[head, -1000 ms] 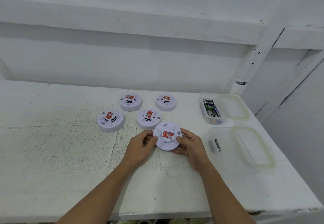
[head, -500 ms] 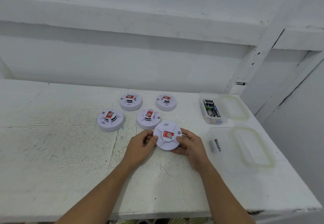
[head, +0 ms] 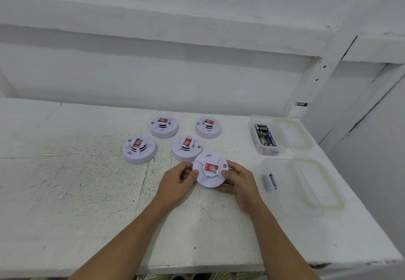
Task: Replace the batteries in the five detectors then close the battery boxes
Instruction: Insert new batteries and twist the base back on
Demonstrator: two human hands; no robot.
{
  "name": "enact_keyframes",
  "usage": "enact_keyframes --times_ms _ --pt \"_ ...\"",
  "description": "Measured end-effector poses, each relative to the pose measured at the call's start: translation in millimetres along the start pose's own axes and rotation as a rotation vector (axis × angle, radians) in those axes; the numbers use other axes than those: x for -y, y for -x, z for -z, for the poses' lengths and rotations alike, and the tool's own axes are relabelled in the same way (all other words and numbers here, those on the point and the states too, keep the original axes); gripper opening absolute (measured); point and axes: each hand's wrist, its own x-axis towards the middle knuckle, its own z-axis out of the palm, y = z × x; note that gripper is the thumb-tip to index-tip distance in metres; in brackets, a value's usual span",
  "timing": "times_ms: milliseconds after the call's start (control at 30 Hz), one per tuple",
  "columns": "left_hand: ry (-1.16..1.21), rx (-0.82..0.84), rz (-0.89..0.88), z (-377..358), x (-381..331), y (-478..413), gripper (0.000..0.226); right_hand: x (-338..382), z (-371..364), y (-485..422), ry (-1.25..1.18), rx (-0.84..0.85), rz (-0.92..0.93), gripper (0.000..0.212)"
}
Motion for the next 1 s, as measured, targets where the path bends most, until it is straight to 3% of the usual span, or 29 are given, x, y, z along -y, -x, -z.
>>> enact_keyframes --times_ms 733,1000 --pt "-0.025 0.007 0.017 -0.9 -0.2 1.2 0.019 -4.3 -5.6 3.7 0.015 -0.060 0.099 0.035" --pt "0.046 -0.096 0.085 -23.7 -11.7 -8.5 0.031 -17.0 -10.0 1.6 0.082 -0.363 0.223 0.028"
